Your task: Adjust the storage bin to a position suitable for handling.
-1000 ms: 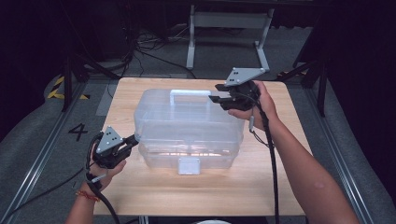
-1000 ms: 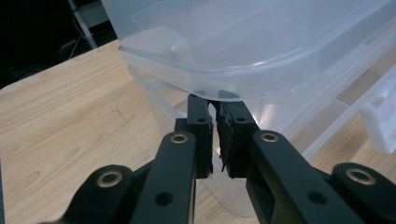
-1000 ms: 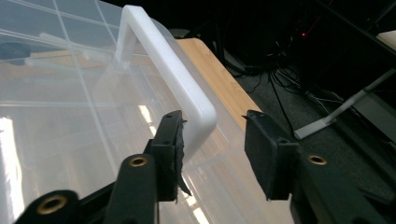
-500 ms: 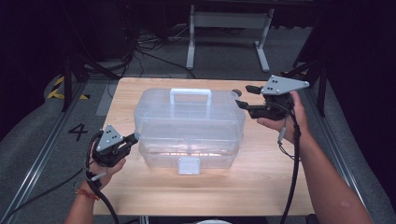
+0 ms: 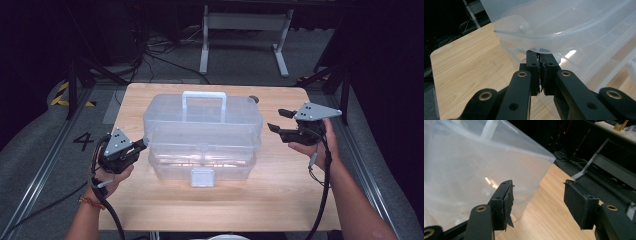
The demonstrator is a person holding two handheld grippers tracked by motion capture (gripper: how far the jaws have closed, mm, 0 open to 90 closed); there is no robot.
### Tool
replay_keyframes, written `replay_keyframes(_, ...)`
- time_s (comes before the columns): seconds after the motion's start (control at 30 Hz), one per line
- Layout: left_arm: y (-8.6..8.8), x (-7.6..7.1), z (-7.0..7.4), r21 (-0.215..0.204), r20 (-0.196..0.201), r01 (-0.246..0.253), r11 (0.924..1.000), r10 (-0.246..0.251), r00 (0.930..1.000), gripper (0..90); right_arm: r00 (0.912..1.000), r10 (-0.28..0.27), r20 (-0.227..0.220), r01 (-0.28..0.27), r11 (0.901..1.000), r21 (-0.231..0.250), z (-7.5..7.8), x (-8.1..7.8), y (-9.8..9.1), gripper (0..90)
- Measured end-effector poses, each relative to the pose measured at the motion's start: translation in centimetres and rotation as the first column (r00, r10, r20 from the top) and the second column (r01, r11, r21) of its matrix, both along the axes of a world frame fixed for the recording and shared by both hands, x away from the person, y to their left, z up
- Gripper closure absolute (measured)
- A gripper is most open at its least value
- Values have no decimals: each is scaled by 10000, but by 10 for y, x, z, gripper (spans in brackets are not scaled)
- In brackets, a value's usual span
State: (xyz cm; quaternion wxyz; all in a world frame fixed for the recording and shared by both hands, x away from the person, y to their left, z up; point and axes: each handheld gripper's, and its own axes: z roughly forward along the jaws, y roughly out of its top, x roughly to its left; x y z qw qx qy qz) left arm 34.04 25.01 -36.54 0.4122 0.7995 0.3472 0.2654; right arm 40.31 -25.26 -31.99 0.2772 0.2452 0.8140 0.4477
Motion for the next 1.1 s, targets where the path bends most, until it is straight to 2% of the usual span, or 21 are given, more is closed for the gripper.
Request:
replay_keyframes(0.2, 1, 2, 3, -51, -8, -39, 10000, 39, 10000, 864, 9992, 185, -367, -187, 9998, -63, -24, -1, -2, 410)
replay_keyframes(0.3, 0, 2, 3, -146, -29, -57, 9999, 57, 10000, 864, 9989, 246, -398, -249, 9997, -69, -29, -1, -1, 411)
replay_keyframes(0.5, 0, 4, 6, -53, 50, -47, 10000, 47, 10000, 863, 9969, 535, -569, -542, 9985, -100, -42, -3, 7, 411)
replay_keyframes(0.63, -1, 5, 7, -23, 27, -71, 10000, 71, 10000, 864, 9960, 666, -598, -651, 9975, 269, -46, -1, 12, 414)
replay_keyframes(0.83, -2, 7, 8, -90, 87, -64, 9999, 65, 9999, 855, 9973, 712, -177, -704, 9965, 442, -45, -1, 20, 423)
replay_keyframes(1.1, -2, 6, 10, -183, 166, -67, 9998, 70, 9998, 839, 9981, 601, 137, -609, 9958, 677, -44, -3, 25, 439)
